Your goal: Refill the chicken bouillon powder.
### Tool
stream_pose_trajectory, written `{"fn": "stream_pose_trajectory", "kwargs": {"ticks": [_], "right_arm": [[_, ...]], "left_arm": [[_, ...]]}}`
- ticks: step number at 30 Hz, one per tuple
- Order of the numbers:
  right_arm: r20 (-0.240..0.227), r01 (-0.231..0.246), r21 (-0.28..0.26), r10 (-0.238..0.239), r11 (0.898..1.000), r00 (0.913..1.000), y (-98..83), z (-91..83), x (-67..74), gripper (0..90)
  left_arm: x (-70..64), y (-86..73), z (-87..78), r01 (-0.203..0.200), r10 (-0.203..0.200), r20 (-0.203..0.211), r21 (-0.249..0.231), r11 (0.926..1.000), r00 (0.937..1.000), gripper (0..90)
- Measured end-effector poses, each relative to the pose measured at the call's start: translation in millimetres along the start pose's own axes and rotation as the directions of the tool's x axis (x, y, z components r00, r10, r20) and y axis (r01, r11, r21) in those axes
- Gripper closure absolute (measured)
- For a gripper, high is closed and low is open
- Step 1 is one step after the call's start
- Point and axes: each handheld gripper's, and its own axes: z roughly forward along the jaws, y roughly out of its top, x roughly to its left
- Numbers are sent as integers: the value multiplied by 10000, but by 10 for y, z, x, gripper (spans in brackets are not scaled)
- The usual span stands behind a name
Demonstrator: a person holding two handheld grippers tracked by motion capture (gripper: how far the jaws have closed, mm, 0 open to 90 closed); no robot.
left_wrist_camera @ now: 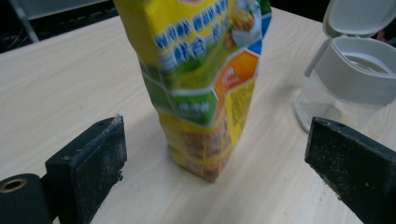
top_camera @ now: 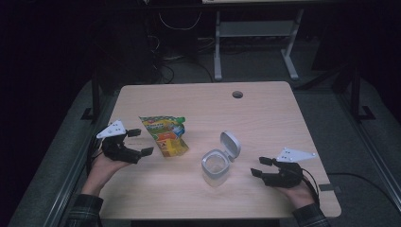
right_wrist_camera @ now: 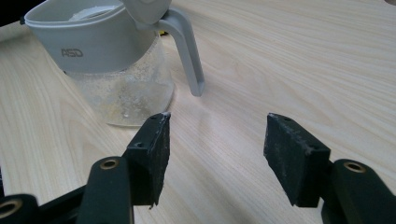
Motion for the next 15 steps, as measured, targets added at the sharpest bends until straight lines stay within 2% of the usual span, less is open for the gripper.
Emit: {"fn": "stream_pose_trajectory", "kwargs": {"ticks": [3, 12, 15], "right_arm": [[4, 12, -11, -12, 10000, 10000, -2, 5, -3, 402], [-14, -14, 15, 14, 10000, 10000, -8, 4, -17, 402], [-6, -1, 2, 1, 10000, 10000, -11, 3, -26, 402]], "left_arm": [[35, 46, 24, -55, 55, 37, 11, 10000, 10000, 51], [193, 254, 164, -283, 301, 472, -378, 9989, 9984, 59], [221, 294, 212, -291, 325, 607, -553, 9980, 9976, 99]]}}
